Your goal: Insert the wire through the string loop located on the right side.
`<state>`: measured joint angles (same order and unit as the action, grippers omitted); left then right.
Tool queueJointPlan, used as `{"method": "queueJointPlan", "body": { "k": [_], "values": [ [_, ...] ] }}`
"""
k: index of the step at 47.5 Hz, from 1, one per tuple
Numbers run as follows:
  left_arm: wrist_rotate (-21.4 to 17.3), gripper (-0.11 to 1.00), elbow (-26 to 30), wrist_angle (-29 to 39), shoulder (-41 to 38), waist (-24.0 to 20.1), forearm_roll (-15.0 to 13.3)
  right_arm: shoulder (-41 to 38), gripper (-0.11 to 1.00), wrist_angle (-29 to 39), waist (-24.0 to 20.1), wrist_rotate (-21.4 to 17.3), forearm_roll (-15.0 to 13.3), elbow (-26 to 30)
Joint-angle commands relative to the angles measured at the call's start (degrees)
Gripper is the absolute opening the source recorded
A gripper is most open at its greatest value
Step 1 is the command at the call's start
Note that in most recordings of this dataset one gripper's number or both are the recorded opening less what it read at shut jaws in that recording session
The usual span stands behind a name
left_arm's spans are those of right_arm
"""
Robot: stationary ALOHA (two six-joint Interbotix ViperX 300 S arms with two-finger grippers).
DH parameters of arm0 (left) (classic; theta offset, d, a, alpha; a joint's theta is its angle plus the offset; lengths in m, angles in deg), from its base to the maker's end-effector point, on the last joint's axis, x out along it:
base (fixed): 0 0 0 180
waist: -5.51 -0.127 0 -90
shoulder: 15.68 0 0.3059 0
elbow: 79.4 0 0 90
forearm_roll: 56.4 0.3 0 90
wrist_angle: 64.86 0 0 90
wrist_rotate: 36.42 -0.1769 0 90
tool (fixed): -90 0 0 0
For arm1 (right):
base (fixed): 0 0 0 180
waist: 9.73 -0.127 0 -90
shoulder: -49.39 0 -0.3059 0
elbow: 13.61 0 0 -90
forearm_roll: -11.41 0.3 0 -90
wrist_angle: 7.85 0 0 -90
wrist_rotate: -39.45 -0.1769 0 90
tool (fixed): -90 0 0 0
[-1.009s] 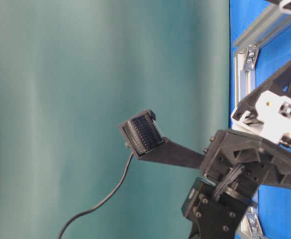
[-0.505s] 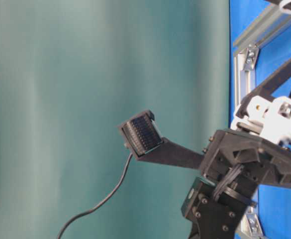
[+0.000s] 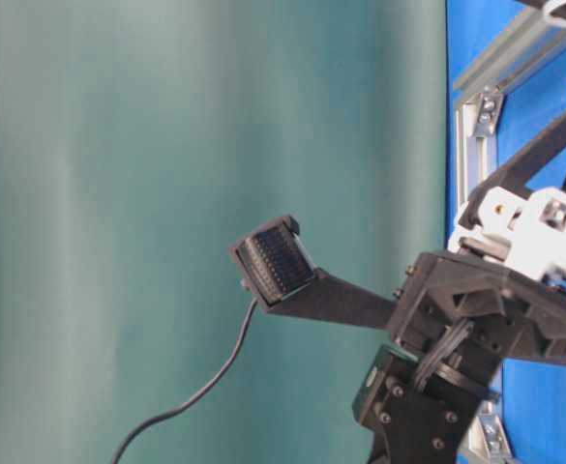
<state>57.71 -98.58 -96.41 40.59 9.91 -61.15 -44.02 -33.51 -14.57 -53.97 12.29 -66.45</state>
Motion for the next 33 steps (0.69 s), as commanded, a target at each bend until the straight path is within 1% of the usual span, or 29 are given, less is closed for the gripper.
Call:
{"method": "queueJointPlan", "body": {
  "k": [1, 14, 17, 19, 22, 23, 30, 32, 33],
  "values": [
    [-0.09, 0.08, 0.44, -0.53, 1.32, -0.26, 0.18, 0.53, -0.03, 0.62, -0.09, 0.09, -0.09, 0.53],
    [-0.09, 0.08, 0.35, -0.44, 1.41, -0.26, 0.18, 1.14, -0.03, 1.67, -0.09, -0.18, -0.09, 0.53],
    [-0.09, 0.08, 0.26, -0.44, 1.32, -0.26, 0.09, 1.32, 0.02, 1.76, -0.09, -0.26, 0.00, 0.53],
    [-0.09, 0.08, 0.26, -0.44, 1.41, -0.26, 0.18, 1.41, 0.08, 1.93, 0.00, -0.26, 0.09, 0.53],
    [0.00, 0.08, 0.18, -0.44, 1.41, -0.26, 0.09, 1.58, 0.20, 2.64, -0.09, -0.26, 0.09, 0.53],
    [0.00, 0.08, 0.09, -0.44, 1.41, -0.26, 0.18, 1.67, 0.25, 2.99, -0.09, -0.26, 0.09, 0.53],
    [0.00, 0.08, 0.09, -0.44, 1.41, -0.26, 0.18, 2.20, 0.71, 5.10, 0.09, -0.26, 0.18, 0.53],
    [0.00, 0.08, 0.09, -0.53, 1.49, -0.26, 0.18, 2.37, 0.81, 5.27, 0.09, -0.26, 0.18, 0.53],
    [0.00, 0.08, 0.09, -0.44, 1.41, -0.26, 0.09, 2.46, 0.80, 5.27, 0.00, -0.26, 0.18, 0.53]
  ]
}}
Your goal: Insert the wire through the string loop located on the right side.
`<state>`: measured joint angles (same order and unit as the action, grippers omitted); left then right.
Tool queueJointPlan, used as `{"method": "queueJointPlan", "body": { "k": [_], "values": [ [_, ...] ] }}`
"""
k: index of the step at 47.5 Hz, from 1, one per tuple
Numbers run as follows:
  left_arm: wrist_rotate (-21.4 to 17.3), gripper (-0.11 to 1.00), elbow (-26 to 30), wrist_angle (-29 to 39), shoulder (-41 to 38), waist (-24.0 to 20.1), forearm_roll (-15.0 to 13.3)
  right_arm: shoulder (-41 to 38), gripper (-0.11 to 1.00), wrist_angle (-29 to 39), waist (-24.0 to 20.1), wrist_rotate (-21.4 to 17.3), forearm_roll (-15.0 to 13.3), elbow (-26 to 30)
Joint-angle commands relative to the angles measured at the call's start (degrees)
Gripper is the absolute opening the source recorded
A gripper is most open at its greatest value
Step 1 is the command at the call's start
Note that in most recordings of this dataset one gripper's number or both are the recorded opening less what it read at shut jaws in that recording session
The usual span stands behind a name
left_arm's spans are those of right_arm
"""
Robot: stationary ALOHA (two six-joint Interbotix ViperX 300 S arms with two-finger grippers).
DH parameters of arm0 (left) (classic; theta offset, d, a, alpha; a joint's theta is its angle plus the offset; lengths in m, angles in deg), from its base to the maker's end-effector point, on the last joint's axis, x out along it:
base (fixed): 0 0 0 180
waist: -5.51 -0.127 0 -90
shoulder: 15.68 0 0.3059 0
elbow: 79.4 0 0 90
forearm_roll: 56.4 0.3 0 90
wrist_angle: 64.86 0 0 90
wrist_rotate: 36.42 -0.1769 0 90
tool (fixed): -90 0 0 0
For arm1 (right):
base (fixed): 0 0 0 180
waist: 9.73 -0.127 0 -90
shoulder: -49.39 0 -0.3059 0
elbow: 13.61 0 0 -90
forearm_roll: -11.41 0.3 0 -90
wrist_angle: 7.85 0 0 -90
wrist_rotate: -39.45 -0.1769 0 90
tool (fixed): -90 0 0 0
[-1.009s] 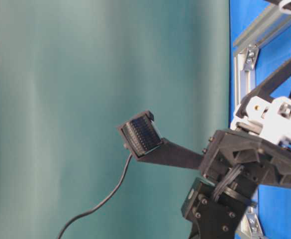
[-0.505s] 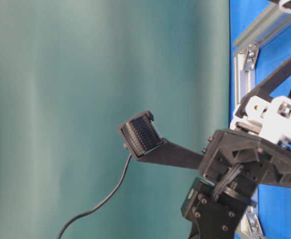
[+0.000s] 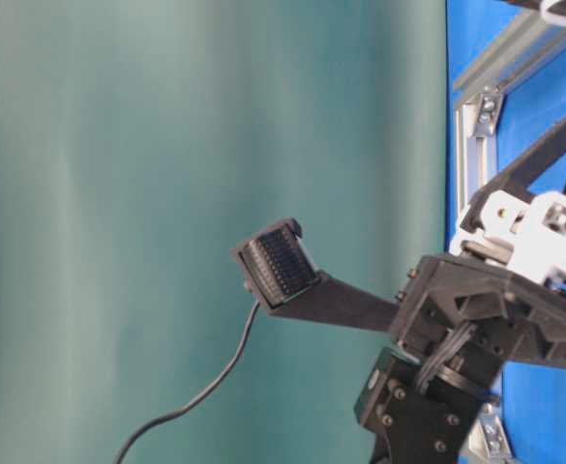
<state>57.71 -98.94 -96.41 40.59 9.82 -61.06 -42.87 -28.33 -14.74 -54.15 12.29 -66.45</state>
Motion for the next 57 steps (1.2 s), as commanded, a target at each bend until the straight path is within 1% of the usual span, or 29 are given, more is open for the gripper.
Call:
{"method": "queueJointPlan", "body": {
  "k": [1, 4, 7, 12, 17, 23, 36, 41, 46, 57],
  "values": [
    [0.00, 0.08, 0.44, -0.44, 1.49, -0.18, 0.09, 1.32, 0.79, 0.09, 0.26, -0.09, 0.09, 0.53],
    [0.00, 0.08, 0.44, -0.44, 1.41, -0.18, 0.09, 1.41, 0.72, 0.09, 0.18, -0.09, 0.09, 0.53],
    [0.00, 0.08, 0.26, -0.44, 1.49, -0.18, 0.09, 1.41, 0.68, 0.18, 0.26, -0.09, 0.18, 0.44],
    [-0.09, 0.08, -0.79, -0.44, 2.20, -0.18, 0.09, 1.41, 0.68, 0.18, 0.18, -0.18, 0.18, 0.53],
    [-0.09, 0.08, -3.43, -0.62, 4.31, -0.18, 0.09, 1.41, 0.68, 0.18, 0.26, -0.18, 0.18, 0.53],
    [-0.09, 0.08, -8.17, -1.05, 8.17, 0.09, 0.09, 1.41, 0.68, 0.18, 0.18, -0.18, 0.09, 0.53],
    [0.09, 0.08, -22.94, -6.24, 20.48, 1.14, 0.09, 1.58, 0.68, 0.18, 0.26, -0.18, 0.18, 0.53],
    [0.88, 0.08, -27.86, -7.12, 24.08, 1.14, 0.09, 1.58, 0.68, 0.18, 0.18, -0.18, 0.18, 0.53],
    [1.32, 0.08, -31.82, -7.12, 27.51, 1.49, 0.00, 1.58, 0.68, 0.00, 0.18, -0.18, 0.09, 0.53],
    [1.76, 0.08, -38.14, -5.62, 33.05, 1.58, 0.00, 1.58, 0.68, -0.09, 0.26, -0.18, 0.09, 0.70]
  ]
}}
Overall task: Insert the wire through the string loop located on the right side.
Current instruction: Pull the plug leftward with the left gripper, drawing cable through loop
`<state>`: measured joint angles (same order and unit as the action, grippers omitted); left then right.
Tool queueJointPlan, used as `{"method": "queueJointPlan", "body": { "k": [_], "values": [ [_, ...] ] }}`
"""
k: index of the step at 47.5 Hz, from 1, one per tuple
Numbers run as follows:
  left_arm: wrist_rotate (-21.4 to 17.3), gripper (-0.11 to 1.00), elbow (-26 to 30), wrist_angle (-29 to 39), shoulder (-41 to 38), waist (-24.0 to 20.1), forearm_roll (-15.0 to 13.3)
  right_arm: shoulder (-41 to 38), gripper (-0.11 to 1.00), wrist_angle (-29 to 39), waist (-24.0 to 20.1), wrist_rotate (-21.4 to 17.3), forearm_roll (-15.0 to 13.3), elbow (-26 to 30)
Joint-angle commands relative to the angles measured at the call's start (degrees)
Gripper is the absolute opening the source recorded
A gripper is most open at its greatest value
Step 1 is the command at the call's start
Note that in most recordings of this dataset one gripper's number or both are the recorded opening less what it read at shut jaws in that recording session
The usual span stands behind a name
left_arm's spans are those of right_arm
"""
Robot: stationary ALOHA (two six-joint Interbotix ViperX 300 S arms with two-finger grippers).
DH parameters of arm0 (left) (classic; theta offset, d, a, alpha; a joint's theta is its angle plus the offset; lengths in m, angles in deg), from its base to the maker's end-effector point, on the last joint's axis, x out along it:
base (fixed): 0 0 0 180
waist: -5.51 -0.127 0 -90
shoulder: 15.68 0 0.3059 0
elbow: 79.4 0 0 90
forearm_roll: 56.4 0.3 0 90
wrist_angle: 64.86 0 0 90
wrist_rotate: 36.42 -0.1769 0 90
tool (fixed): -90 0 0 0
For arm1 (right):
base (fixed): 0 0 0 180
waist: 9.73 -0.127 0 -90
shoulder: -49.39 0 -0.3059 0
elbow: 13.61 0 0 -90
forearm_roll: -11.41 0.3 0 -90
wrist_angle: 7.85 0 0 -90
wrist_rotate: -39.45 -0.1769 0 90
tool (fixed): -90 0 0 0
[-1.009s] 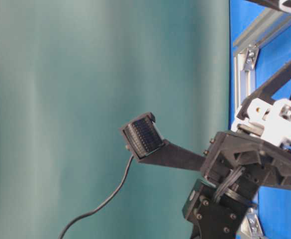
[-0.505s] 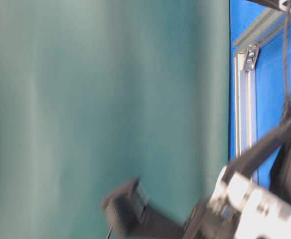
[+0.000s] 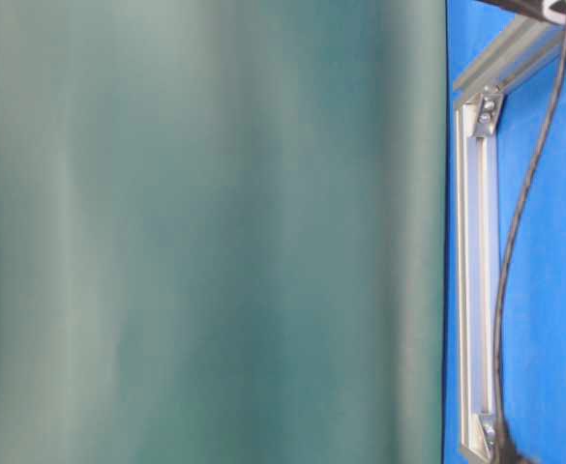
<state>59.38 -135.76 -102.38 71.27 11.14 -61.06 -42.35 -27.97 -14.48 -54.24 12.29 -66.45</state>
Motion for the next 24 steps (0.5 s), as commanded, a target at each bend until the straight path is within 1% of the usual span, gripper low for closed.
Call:
{"method": "queueJointPlan", "body": {
  "k": [1, 13, 19, 24],
  "values": [
    [0.09, 0.08, -1.93, 0.62, 2.90, 0.26, 0.09, 1.05, 0.68, -0.35, -0.09, -0.09, 0.09, 0.70],
    [1.76, 0.08, -8.09, 4.48, 10.11, 0.26, 0.00, 1.05, 0.68, -0.26, 0.00, -0.09, 0.09, 0.88],
    [2.46, 0.08, -10.11, 7.12, 12.66, 0.26, 0.00, 1.05, 0.68, -0.26, 0.00, -0.09, 0.18, 0.97],
    [3.78, 0.08, -11.51, 9.76, 14.33, 0.79, 0.09, 1.05, 0.68, -0.35, -0.09, -0.09, 0.09, 0.88]
  ]
}}
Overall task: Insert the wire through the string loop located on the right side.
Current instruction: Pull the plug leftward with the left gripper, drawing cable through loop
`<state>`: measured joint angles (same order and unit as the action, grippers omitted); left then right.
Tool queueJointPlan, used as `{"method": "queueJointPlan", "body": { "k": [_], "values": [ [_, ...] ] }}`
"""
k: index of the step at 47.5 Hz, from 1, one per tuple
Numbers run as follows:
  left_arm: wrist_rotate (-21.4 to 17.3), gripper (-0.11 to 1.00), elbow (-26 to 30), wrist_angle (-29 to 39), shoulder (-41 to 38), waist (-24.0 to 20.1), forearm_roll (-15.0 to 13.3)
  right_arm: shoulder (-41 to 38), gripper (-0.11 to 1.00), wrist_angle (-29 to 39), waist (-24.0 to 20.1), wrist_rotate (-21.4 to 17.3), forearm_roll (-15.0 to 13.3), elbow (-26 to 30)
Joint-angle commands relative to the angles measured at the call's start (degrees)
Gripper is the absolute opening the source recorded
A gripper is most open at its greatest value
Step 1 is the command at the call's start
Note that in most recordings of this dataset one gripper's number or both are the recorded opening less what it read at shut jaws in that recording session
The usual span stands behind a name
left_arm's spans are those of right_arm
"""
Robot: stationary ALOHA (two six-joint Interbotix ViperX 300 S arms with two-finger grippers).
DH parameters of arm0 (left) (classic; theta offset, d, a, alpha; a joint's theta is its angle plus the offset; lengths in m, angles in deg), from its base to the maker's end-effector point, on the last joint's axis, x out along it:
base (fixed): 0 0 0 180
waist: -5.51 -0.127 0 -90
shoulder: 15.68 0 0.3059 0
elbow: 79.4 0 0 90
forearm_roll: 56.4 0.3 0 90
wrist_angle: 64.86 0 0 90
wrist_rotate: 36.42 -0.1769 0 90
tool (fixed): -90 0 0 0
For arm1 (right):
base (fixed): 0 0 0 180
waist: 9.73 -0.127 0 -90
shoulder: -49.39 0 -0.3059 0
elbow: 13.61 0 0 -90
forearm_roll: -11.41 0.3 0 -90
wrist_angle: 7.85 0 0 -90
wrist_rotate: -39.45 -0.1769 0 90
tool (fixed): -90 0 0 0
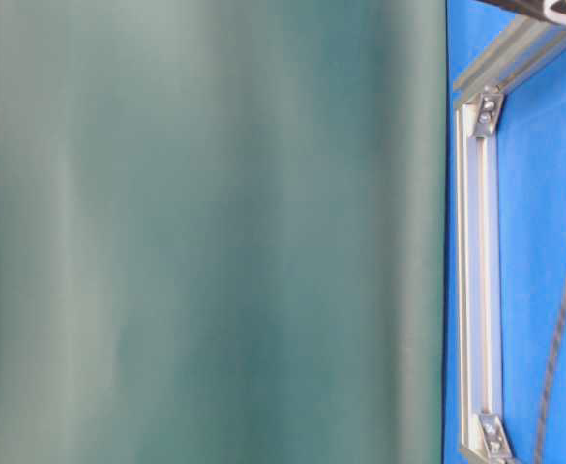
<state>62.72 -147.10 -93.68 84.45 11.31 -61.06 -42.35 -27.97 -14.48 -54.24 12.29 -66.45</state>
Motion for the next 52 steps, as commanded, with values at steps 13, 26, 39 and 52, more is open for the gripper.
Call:
{"method": "queueJointPlan", "body": {
  "k": [13, 26, 39, 52],
  "values": [
    [0.53, 0.08, -0.44, 3.69, 0.97, 2.99, 0.09, 1.05, 0.68, -0.44, 0.00, 0.00, 0.09, 1.14],
    [0.35, 0.08, 0.44, 4.04, -1.41, 3.08, 0.18, 1.05, 0.68, -0.35, 0.00, 0.00, 0.09, 1.23],
    [0.35, 0.13, 1.05, 4.13, -1.93, 3.08, 0.35, 1.41, 0.68, -0.18, 0.00, 0.00, 0.09, 1.23],
    [0.44, 0.87, 1.14, 4.13, -1.93, 3.08, 0.35, 2.55, 0.68, -0.18, 0.00, 0.00, 0.09, 0.88]
  ]
}}
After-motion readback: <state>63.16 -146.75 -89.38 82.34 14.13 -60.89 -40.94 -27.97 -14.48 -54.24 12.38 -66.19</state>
